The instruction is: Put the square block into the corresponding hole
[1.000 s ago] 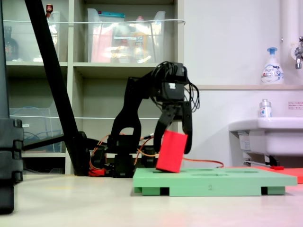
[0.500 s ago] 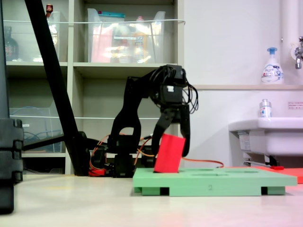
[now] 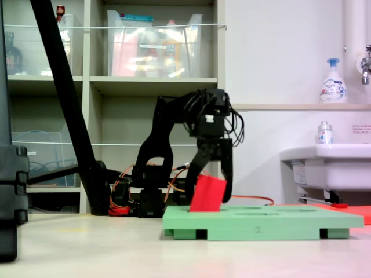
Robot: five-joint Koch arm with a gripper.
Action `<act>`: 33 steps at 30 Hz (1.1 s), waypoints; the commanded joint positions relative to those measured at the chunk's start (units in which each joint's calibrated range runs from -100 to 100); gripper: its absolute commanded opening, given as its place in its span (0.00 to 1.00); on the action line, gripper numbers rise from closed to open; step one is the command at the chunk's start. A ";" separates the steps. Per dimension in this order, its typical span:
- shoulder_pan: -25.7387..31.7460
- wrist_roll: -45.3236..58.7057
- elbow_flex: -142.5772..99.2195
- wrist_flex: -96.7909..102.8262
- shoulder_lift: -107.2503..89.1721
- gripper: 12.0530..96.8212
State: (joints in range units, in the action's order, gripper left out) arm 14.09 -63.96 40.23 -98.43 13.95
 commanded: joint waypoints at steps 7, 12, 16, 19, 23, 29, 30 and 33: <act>-0.59 -0.05 0.25 -1.57 1.41 0.63; -0.78 0.05 -4.13 -1.57 -10.04 0.71; -0.78 0.88 -4.73 -1.57 -21.91 0.82; -0.83 2.39 -4.53 -1.57 -32.53 0.82; -1.66 11.77 -1.84 -1.57 -47.19 0.82; -8.30 22.37 3.74 -1.57 -68.98 0.76; -10.65 24.71 3.74 -1.57 -72.05 0.69; -15.19 34.33 3.74 4.11 -77.36 0.57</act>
State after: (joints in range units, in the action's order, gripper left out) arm 1.20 -36.61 41.21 -98.53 -59.64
